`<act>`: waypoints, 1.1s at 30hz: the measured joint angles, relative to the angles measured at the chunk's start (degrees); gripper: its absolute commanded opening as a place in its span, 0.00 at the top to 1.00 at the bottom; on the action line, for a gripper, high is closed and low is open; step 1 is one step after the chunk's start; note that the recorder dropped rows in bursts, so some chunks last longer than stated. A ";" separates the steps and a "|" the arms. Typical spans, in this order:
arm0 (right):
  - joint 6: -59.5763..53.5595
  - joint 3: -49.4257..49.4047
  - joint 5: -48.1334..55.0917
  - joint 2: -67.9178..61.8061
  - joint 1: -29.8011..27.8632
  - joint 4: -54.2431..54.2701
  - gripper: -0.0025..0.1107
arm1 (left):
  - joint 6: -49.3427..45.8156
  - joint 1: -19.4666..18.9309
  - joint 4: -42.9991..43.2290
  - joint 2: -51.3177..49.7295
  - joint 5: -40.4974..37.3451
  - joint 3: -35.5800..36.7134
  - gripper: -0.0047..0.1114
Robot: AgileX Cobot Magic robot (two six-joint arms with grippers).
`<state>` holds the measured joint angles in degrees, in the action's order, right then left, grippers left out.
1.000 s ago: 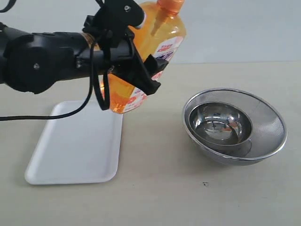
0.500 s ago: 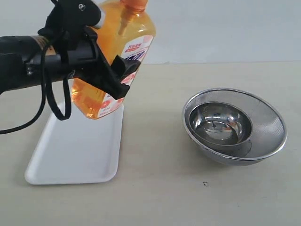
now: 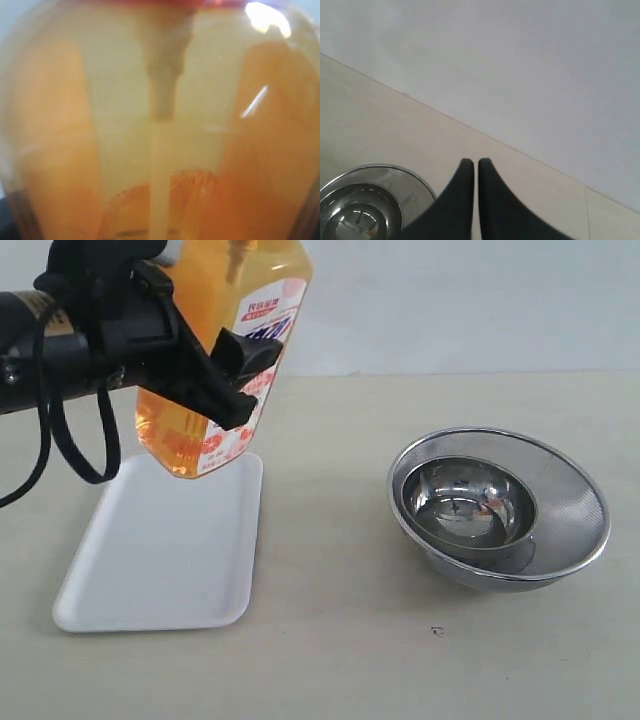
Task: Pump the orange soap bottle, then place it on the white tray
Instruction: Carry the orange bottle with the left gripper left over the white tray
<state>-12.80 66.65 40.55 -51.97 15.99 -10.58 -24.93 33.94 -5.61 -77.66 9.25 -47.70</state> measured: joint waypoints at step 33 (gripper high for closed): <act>0.10 0.00 0.21 0.00 0.00 -0.12 0.98 | 13.04 -8.19 0.23 5.03 6.19 7.52 0.92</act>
<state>-12.69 66.65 40.76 -51.97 15.99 -10.70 -11.88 25.75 -5.38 -72.63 15.44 -40.18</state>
